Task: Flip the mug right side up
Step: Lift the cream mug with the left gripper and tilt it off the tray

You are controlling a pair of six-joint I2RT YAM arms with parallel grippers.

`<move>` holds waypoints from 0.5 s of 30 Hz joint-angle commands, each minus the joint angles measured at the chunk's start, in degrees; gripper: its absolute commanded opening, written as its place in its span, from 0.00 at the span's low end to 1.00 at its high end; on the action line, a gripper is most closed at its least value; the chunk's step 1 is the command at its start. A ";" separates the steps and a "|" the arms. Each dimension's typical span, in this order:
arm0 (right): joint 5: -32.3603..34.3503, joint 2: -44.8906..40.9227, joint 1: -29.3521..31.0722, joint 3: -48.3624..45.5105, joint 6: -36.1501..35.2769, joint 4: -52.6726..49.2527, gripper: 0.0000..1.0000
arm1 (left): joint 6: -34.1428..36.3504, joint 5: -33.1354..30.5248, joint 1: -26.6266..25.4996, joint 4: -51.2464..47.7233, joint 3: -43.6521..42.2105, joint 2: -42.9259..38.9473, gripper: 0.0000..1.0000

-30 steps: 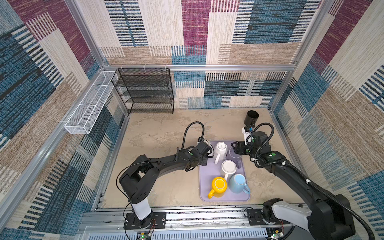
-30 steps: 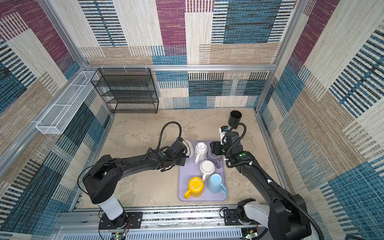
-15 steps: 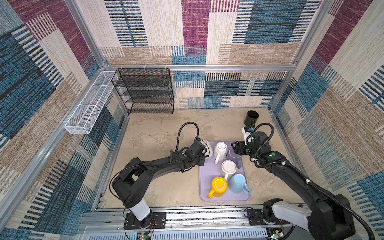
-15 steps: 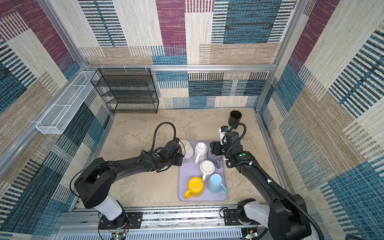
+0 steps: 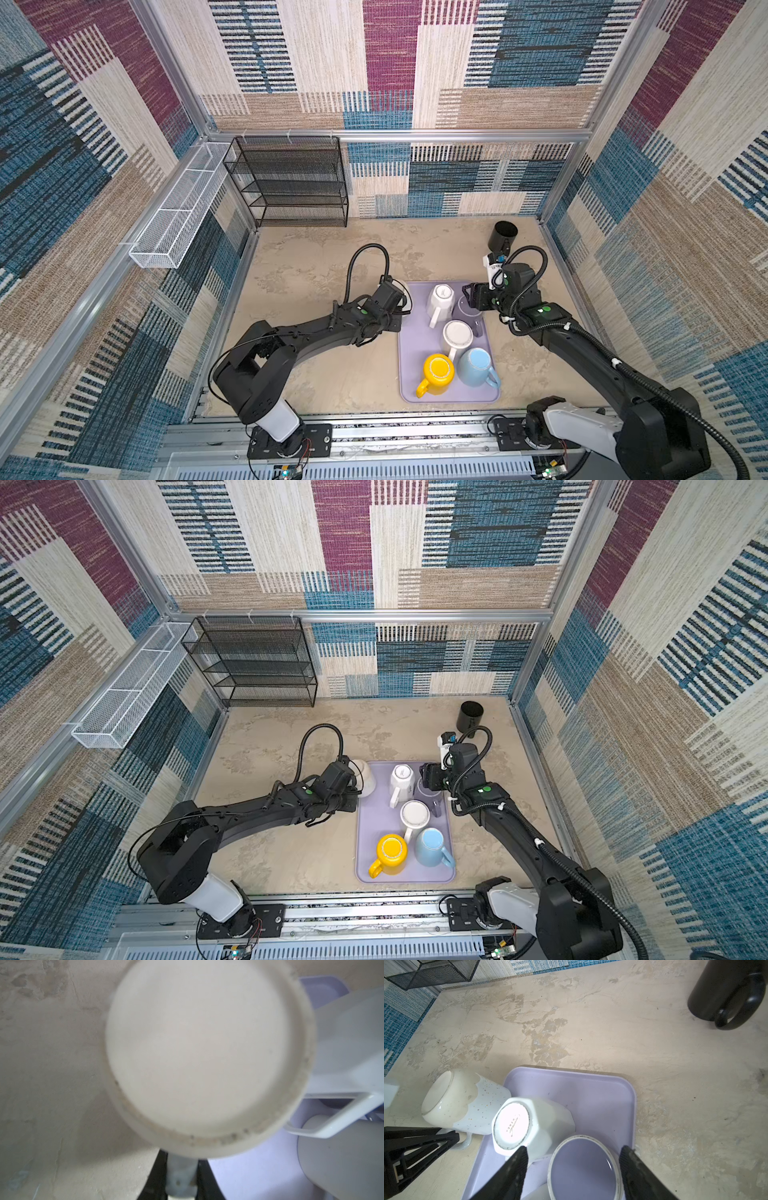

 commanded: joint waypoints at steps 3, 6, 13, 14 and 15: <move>0.43 0.03 0.08 0.02 0.05 0.75 0.72 | 0.15 0.23 0.17 3.16 -0.16 -1.38 0.00; 0.51 -0.04 0.11 0.04 0.01 0.75 0.72 | 0.34 0.92 0.17 3.64 -0.39 -2.05 0.00; 0.38 -0.27 0.21 -0.04 0.12 0.68 0.72 | 0.50 2.47 0.41 5.15 -1.48 -4.06 0.00; 0.33 -0.50 0.22 -0.05 0.23 0.66 0.72 | 0.50 2.85 0.41 5.53 -1.69 -4.47 0.00; 0.19 -0.60 0.20 -0.04 0.23 0.66 0.72 | 0.47 3.41 0.55 5.90 -1.93 -4.95 0.00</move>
